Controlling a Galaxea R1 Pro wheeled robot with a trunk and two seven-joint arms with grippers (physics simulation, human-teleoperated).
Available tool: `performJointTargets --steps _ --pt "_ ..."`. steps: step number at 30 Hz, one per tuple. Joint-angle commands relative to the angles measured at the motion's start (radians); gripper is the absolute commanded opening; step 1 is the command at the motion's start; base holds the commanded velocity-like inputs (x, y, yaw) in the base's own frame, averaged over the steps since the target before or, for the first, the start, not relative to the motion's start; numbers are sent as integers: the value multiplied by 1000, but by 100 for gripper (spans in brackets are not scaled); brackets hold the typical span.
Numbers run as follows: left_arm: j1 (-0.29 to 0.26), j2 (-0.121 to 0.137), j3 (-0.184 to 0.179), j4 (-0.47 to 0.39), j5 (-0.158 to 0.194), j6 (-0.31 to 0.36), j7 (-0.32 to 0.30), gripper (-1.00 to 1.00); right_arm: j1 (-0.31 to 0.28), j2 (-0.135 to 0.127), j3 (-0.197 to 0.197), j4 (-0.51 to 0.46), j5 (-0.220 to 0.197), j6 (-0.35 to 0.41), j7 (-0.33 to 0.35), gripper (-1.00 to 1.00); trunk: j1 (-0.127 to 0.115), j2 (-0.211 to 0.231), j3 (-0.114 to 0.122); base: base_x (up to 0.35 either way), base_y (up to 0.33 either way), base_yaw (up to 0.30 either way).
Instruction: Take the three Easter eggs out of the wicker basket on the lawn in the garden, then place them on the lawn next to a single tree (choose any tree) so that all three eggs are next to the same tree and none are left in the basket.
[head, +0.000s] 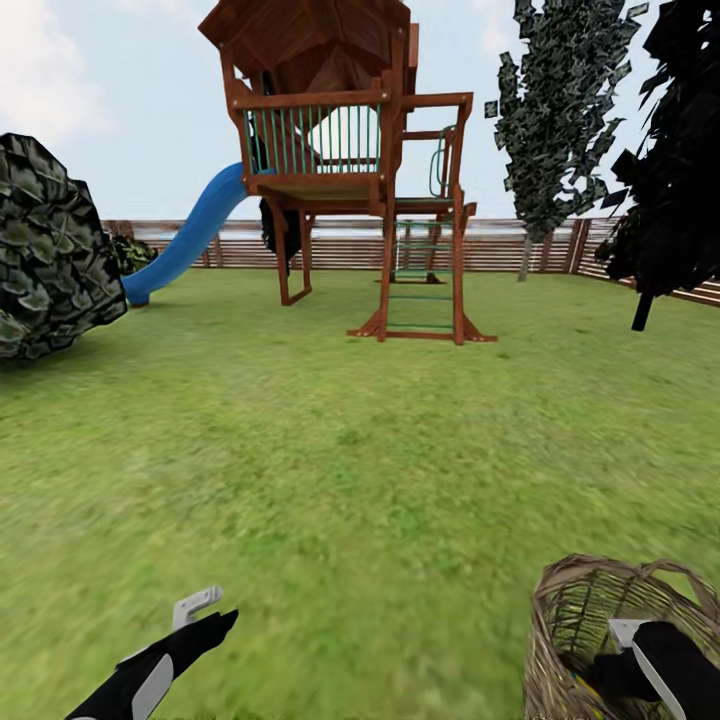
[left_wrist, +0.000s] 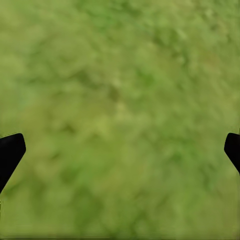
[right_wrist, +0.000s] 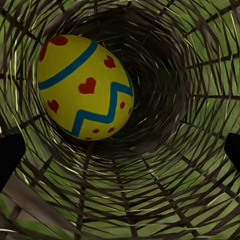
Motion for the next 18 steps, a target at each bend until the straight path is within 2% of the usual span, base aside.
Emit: performJointTargets --steps 1,15,18 --pt "0 0 6 -2 9 9 -6 100 0 -1 1 -1 -3 5 1 100 0 -1 -5 0 0 0" --pt "0 -2 6 -2 9 8 -6 100 0 1 1 -1 -3 5 1 100 6 -4 -59 0 0 0" --pt "0 -2 6 -2 9 5 -6 100 0 1 1 -1 -3 5 1 100 6 -4 -59 0 0 0"
